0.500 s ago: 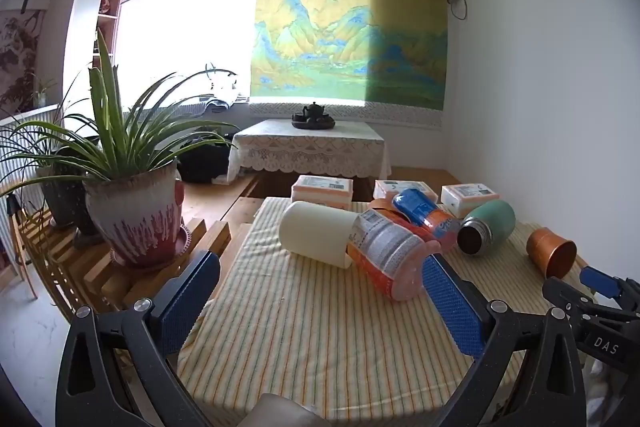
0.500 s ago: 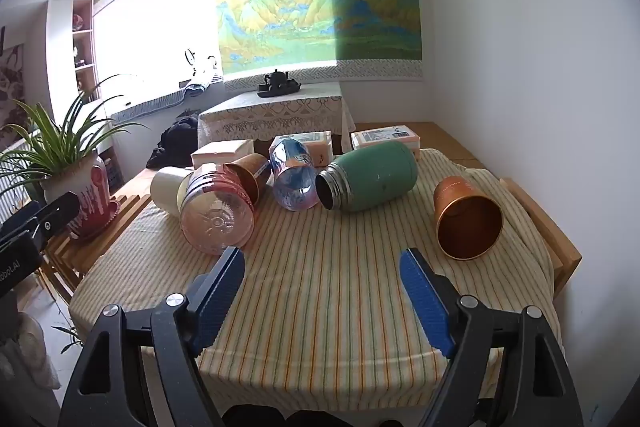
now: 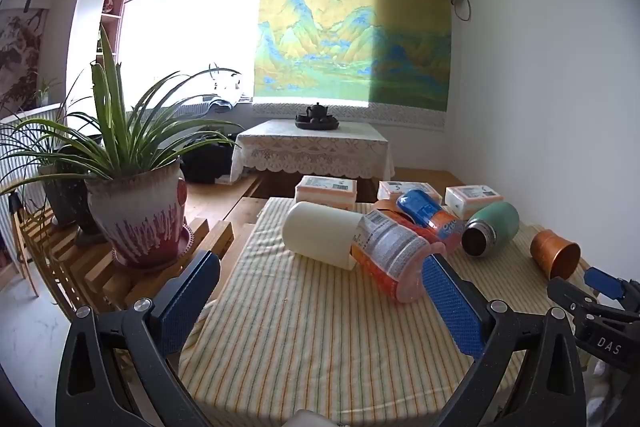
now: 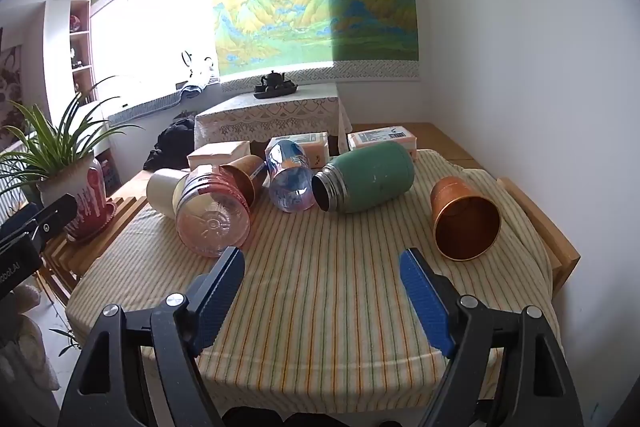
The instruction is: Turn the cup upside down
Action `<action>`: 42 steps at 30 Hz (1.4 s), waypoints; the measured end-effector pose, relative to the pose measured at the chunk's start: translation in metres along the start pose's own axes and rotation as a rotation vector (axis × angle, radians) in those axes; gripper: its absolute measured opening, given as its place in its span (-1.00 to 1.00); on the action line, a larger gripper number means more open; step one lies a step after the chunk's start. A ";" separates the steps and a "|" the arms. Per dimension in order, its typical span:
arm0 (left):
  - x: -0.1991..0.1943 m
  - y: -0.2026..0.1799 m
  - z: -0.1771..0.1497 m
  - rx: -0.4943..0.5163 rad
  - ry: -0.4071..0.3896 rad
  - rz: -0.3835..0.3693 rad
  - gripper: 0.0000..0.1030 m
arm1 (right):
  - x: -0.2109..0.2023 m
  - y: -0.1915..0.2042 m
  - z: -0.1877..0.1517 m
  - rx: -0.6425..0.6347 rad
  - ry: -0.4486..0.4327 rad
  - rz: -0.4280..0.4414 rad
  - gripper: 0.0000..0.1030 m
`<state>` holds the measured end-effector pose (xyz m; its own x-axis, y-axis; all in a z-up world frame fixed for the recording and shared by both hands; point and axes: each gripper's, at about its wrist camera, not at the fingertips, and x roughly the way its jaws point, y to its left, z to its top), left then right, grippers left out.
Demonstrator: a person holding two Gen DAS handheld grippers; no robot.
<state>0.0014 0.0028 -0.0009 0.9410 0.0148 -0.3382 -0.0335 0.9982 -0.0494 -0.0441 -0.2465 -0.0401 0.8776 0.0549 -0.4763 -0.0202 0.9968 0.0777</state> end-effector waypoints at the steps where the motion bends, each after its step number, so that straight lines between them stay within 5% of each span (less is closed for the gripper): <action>1: 0.000 0.000 0.000 0.001 0.001 -0.001 0.99 | 0.002 0.001 0.002 0.000 0.002 -0.004 0.49; 42: 0.015 -0.005 -0.003 0.019 0.018 -0.003 0.99 | 0.001 0.010 0.014 -0.016 -0.010 -0.013 0.49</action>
<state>0.0149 -0.0022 -0.0081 0.9347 0.0106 -0.3552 -0.0238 0.9992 -0.0326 -0.0367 -0.2377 -0.0272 0.8826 0.0411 -0.4682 -0.0162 0.9982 0.0572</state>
